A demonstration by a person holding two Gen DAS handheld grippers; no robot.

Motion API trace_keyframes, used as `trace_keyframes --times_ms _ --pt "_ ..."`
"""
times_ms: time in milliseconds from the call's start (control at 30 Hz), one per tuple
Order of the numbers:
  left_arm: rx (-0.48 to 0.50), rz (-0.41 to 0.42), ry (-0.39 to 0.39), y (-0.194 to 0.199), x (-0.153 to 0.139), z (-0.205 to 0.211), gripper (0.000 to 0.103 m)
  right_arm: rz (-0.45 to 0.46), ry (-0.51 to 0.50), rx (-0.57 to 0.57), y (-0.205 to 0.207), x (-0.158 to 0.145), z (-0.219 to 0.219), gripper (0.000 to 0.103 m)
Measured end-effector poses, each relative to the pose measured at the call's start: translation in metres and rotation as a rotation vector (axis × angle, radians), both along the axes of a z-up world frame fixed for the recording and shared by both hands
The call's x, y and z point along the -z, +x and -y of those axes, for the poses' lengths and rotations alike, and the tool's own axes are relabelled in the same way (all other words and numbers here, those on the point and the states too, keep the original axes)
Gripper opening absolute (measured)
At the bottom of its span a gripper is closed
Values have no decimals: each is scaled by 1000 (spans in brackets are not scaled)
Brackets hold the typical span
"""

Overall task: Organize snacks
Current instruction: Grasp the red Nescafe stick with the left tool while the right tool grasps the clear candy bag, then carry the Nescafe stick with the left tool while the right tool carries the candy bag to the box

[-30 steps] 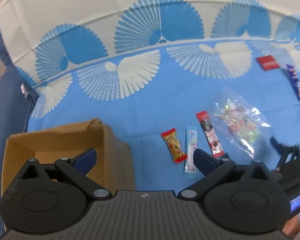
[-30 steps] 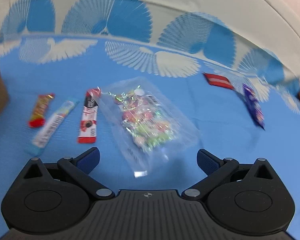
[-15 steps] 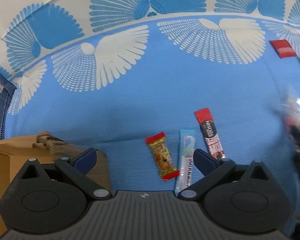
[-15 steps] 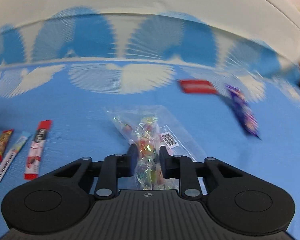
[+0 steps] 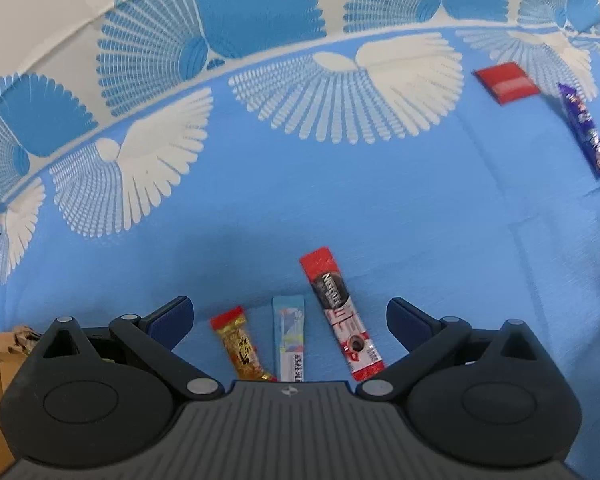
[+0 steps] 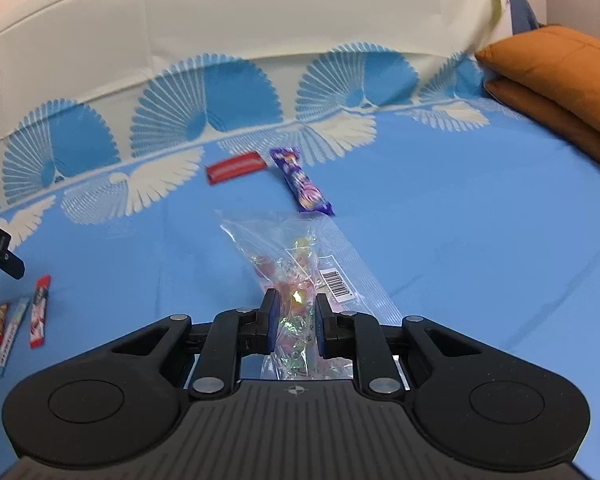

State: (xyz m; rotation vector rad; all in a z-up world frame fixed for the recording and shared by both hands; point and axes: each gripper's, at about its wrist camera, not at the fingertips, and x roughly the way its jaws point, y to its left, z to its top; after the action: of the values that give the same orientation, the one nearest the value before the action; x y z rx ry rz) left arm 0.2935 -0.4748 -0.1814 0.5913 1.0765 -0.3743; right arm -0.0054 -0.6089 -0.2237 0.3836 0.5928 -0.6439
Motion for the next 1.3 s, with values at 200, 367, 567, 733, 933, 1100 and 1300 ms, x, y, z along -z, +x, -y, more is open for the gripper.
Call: trace_keyframes --times_ms 200,367,567,733,933,1100,1300 --pt "2 -86 -74 7 15 6 102 -19 33 48 1 12 10 19" --pt "-5 -195 -59 17 47 21 63 -35 57 58 4 17 14 20" --pt "-19 -190 -107 19 49 17 40 -50 63 49 5 22 16 20" --pt "-18 -183 -152 5 33 10 13 -45 62 53 6 21 12 20" --pt "-7 -160 -246 -36 -26 -30 13 47 76 79 -11 -17 -9 20" --pt "20 -109 -309 -89 -85 -88 13 144 95 56 -31 -63 -52 20" --pt "-3 -25 -350 -145 -146 -176 13 199 71 -78 -51 -118 -130 20"
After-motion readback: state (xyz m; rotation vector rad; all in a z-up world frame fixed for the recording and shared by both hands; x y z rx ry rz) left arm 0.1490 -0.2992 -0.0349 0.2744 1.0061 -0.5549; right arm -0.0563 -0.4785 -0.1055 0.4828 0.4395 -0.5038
